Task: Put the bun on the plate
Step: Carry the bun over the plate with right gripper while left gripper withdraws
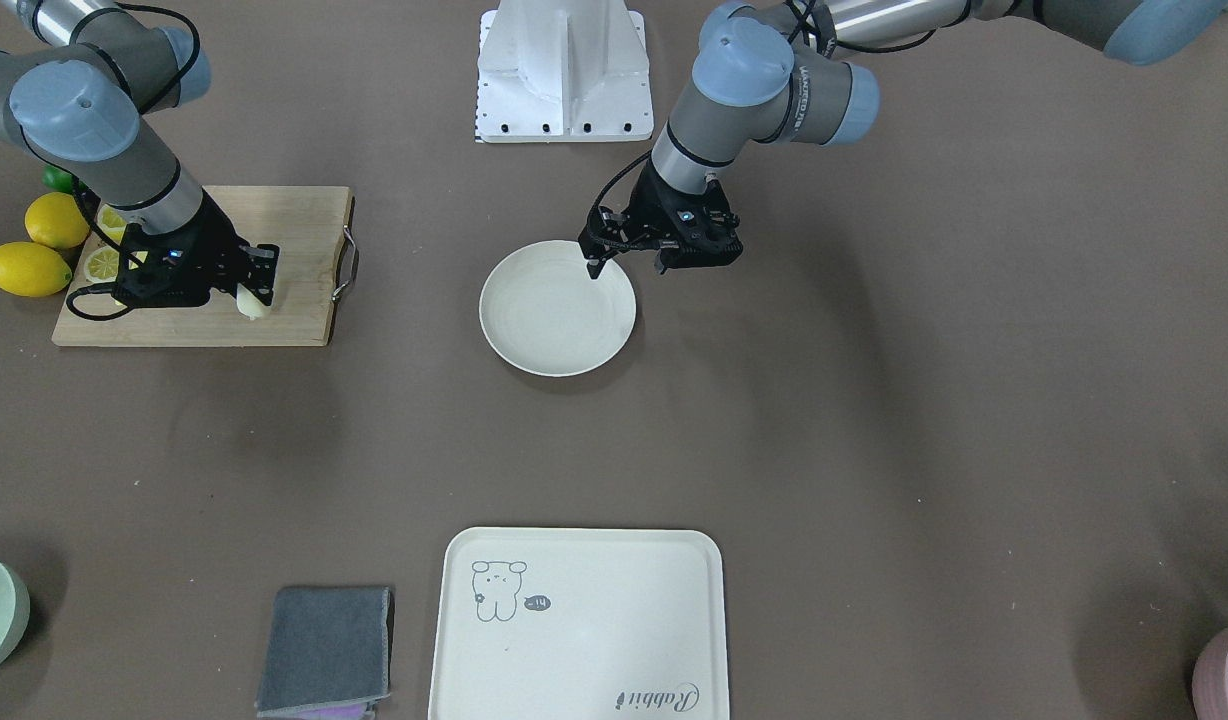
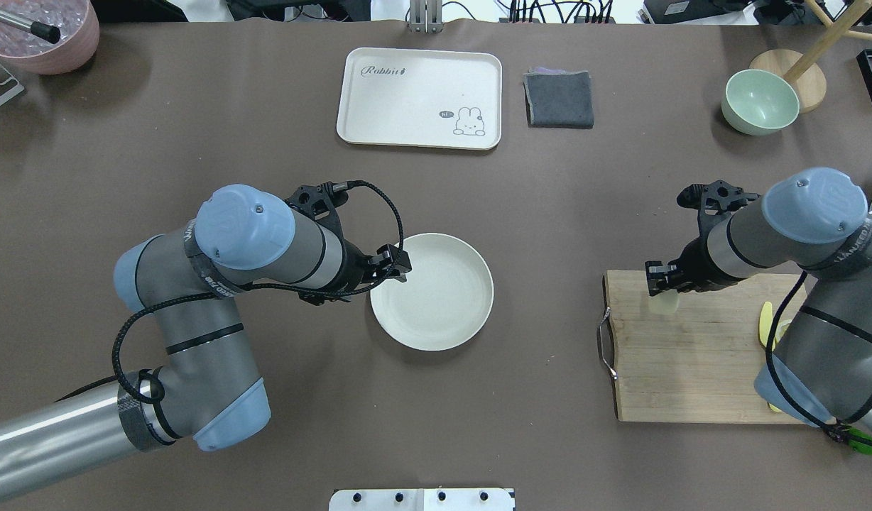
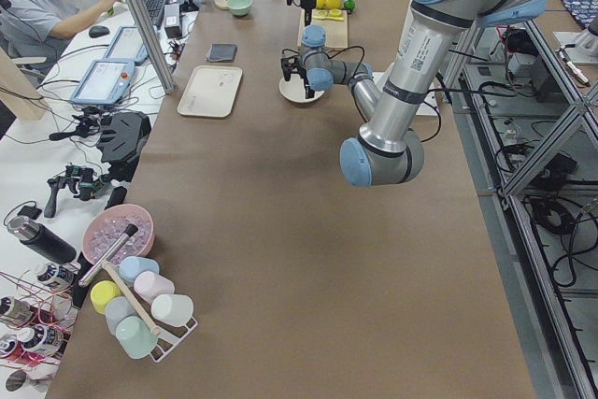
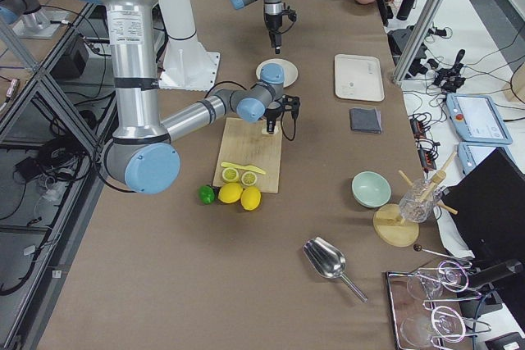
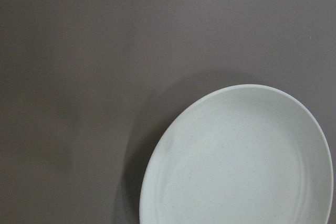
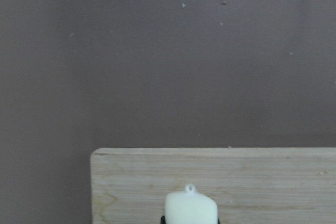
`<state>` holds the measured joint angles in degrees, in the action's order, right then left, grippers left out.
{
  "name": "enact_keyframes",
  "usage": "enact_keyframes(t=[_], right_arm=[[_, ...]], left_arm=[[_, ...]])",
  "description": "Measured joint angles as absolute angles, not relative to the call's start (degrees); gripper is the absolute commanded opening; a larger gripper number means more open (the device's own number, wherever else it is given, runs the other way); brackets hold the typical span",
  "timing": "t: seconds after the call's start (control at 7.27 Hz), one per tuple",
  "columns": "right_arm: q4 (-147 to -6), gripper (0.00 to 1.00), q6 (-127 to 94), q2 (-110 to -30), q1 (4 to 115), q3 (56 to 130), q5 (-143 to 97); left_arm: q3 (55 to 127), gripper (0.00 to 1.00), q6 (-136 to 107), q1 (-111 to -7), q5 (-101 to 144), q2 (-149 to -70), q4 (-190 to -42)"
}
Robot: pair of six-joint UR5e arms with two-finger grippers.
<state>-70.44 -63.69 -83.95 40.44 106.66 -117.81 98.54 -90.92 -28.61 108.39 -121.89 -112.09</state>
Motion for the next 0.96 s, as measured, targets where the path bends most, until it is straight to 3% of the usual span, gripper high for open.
enact_keyframes(t=[0.28, 0.55, 0.96], right_arm=[[-78.18, 0.32, -63.79, -73.66, 39.5, 106.39, -116.4], [-82.04, 0.32, -63.83, -64.44, 36.44, 104.07, -113.34], [-82.3, 0.38, -64.08, -50.68, 31.39, 92.03, -109.36]], left_arm=[[102.92, 0.98, -89.91, -30.01, 108.6, -117.25, -112.07], [109.17, 0.98, -83.94, -32.73, 109.09, -107.4, -112.26], [112.88, 0.98, -66.78, -44.24, 116.14, -91.49, -115.16]])
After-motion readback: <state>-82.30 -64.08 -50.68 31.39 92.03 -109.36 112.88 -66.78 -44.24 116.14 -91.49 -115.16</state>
